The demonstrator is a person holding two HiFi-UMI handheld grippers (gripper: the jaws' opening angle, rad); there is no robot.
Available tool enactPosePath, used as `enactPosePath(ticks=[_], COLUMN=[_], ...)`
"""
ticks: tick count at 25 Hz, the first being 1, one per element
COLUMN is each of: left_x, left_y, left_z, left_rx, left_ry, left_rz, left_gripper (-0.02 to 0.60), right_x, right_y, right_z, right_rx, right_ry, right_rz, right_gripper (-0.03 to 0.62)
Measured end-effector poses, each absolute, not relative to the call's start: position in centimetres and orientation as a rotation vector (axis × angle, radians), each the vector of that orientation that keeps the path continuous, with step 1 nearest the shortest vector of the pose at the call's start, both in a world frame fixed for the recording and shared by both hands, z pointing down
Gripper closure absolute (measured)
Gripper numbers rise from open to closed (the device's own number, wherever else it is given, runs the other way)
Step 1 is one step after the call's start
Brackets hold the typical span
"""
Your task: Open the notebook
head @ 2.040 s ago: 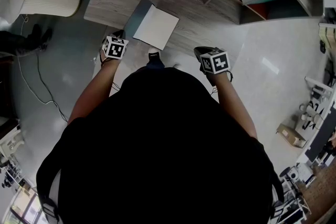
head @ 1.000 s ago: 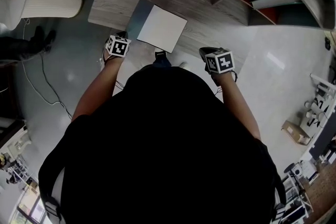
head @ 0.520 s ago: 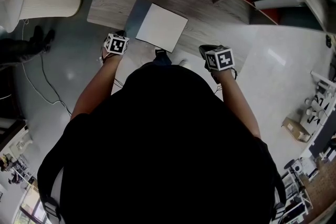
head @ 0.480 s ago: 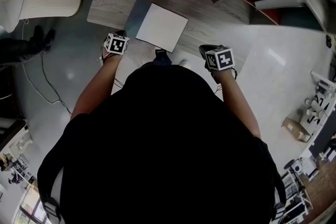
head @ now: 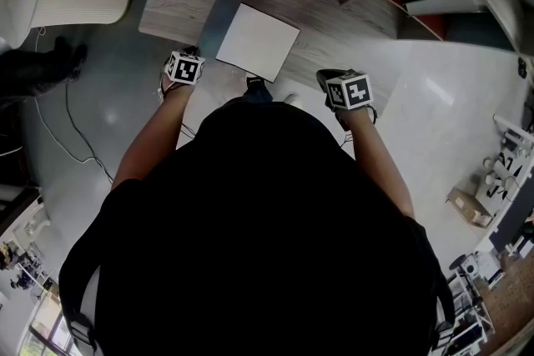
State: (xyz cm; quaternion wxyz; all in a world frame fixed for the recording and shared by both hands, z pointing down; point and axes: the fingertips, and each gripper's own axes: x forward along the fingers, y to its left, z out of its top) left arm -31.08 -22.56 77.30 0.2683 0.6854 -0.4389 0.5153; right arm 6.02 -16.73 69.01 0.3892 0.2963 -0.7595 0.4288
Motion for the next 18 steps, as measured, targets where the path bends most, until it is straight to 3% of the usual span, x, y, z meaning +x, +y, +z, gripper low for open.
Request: enactPosePath(ticks=[18], left_x=[-31.6], left_y=[-22.1], left_z=[75.5], left_rx=[1.874], left_ry=[-1.24], left_rz=[1.345], left_gripper=[0.551], right_x=[6.4], right_y=[-15.4], right_z=[67.7], right_rx=[0.744], right_ry=[-1.949], right_rz=[1.035], right_gripper=[0.594])
